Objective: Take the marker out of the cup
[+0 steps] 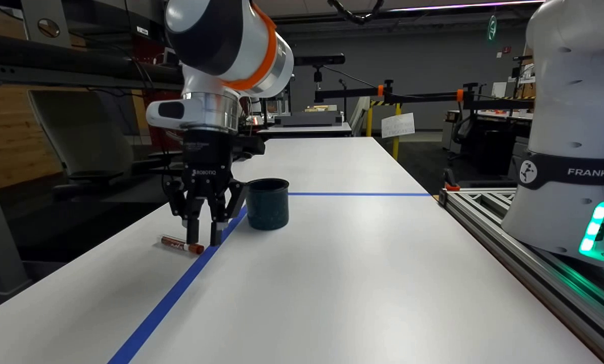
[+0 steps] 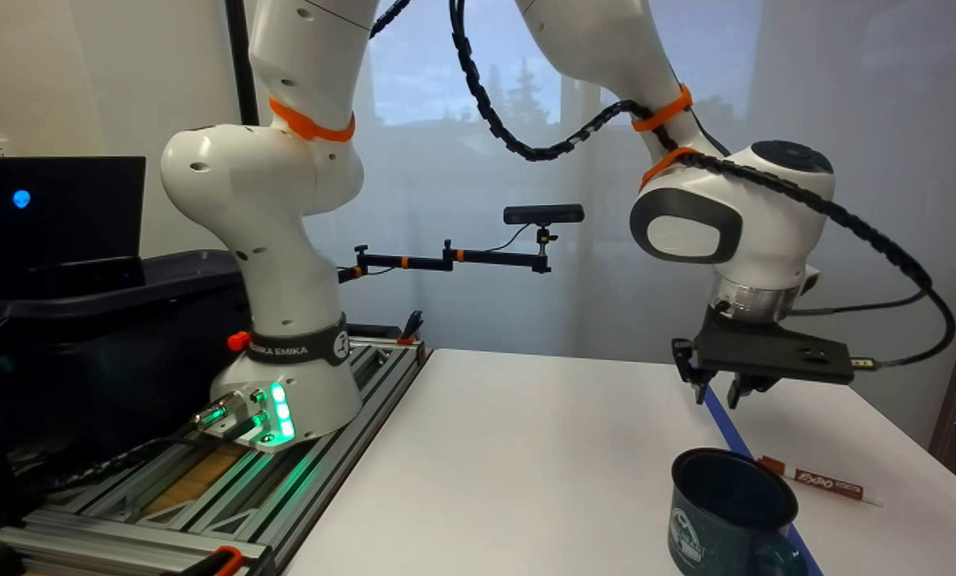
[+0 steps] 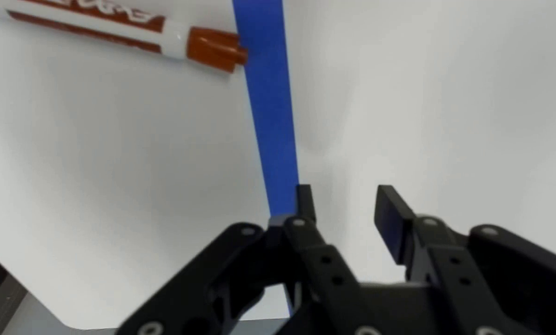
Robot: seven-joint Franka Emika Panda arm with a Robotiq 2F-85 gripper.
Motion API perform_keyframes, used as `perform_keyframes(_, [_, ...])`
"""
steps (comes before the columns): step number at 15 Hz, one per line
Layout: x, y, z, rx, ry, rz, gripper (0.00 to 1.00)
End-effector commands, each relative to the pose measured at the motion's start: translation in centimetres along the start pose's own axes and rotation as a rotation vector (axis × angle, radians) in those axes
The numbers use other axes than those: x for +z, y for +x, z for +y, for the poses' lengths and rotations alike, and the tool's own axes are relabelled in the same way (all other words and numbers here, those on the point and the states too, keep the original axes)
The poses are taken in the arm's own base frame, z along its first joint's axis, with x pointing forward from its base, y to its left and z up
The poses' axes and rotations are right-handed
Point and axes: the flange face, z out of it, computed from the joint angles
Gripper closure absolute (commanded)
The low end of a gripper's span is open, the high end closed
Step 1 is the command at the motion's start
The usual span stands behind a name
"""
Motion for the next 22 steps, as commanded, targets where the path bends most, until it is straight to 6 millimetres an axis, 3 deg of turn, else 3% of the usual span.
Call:
perform_keyframes(1, [-5.9,1.4,-0.2,0.118,-0.121,-0.083,0.26])
perform_keyframes(4, [-9.9,1.3,-0.6,0.226,-0.192,-0.158,0.04])
perform_keyframes(9, [-14.4,-0.8,-2.0,0.401,-0.306,-0.293,0.00])
perform_keyframes(10, [-12.9,-0.3,-0.3,0.343,-0.263,-0.260,0.00])
perform_keyframes(13, [-14.1,-1.2,-1.1,0.396,-0.288,-0.289,0.00])
perform_keyframes(22, [-13.9,-1.0,-1.3,0.404,-0.286,-0.288,0.00])
